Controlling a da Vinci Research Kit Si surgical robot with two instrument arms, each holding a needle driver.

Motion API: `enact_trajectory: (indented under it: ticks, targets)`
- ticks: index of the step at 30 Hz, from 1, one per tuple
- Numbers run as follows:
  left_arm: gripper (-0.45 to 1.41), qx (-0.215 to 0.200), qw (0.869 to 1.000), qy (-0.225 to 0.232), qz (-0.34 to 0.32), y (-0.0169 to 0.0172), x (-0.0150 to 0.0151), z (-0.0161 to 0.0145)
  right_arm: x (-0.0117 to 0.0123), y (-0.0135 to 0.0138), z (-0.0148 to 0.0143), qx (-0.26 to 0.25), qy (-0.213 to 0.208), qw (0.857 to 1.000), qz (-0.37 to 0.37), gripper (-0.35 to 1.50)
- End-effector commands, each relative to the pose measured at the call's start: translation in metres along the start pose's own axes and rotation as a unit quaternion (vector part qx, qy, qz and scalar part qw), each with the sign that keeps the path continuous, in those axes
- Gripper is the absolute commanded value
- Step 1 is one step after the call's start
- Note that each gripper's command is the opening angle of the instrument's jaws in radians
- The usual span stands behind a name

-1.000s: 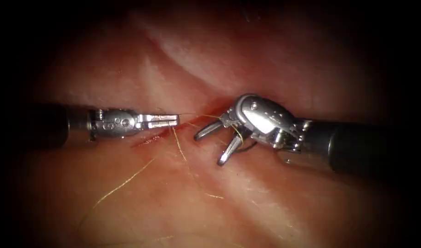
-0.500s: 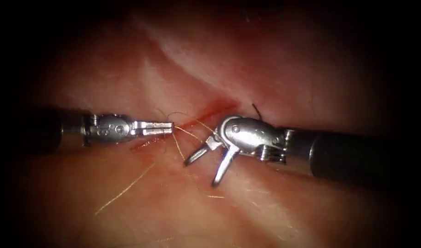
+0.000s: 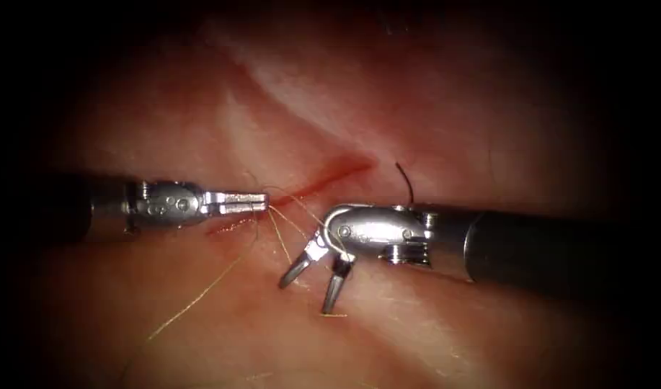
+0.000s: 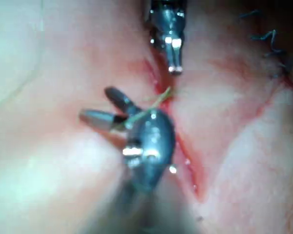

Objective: Wound Closure

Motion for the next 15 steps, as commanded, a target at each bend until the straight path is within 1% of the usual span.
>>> enact_trajectory:
  ticks: [1,4,8,12,13,14,15]
  targets:
    - [-0.45,0.000,1.000,0.001,0.000,0.0001,-0.0006,0.0004,-0.0008,0.0008,0.0011,0.010,-0.015,1.000,-0.007,0.83]
    - [-0.45,-0.001,1.000,0.001,0.000,0.0002,-0.0004,0.0002,-0.0016,0.0010,0.0021,0.022,-0.035,0.999,-0.006,0.81]
    - [-0.45,-0.002,1.000,0.001,-0.001,0.0002,-0.0002,-0.0001,-0.0024,0.0012,0.0026,0.028,-0.055,0.998,0.001,0.81]
    - [-0.45,-0.002,1.000,0.001,-0.001,0.0003,-0.0001,-0.0003,-0.0026,0.0016,0.0029,0.032,-0.065,0.997,0.003,0.73]
    - [-0.45,-0.002,1.000,0.001,-0.001,0.0003,0.0000,-0.0003,-0.0025,0.0016,0.0029,0.033,-0.070,0.997,0.008,0.42]
    - [-0.45,-0.002,1.000,0.001,-0.001,0.0003,0.0000,-0.0003,-0.0025,0.0015,0.0029,0.046,-0.077,0.996,0.016,-0.18]
    - [-0.45,-0.002,1.000,0.001,-0.001,0.0003,0.0000,-0.0003,-0.0024,0.0015,0.0029,0.050,-0.081,0.995,0.016,-0.35]
